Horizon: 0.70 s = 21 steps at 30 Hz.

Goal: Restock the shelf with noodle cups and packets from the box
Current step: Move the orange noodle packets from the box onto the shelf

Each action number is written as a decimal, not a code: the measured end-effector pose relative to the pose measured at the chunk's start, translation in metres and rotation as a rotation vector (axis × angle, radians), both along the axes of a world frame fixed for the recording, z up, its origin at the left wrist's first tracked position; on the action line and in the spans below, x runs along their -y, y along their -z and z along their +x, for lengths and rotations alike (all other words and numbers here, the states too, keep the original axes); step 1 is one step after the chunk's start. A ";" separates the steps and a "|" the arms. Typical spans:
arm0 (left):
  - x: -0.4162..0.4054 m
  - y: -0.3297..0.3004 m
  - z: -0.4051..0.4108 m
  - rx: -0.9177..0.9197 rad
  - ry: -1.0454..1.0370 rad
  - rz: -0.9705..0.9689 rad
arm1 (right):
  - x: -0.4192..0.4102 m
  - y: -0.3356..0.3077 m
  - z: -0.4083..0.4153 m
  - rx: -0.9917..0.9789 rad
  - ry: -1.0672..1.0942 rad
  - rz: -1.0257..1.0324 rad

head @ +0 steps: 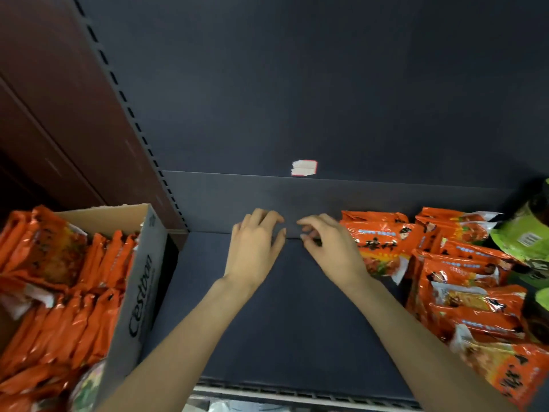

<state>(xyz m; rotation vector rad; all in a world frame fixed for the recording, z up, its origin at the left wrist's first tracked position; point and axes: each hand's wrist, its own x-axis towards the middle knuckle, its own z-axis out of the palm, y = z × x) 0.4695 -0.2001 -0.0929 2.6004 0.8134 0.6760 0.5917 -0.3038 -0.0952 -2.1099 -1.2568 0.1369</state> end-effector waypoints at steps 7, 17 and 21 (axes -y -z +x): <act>-0.077 -0.025 -0.158 -0.016 -0.332 0.052 | -0.097 -0.010 -0.115 0.044 -0.214 -0.028; -0.244 -0.007 -0.367 -0.098 -0.499 -0.123 | -0.256 0.007 -0.294 -0.137 -0.311 -0.011; -0.290 0.012 -0.397 -0.144 -0.370 -0.236 | -0.304 0.014 -0.340 -0.286 -0.255 -0.041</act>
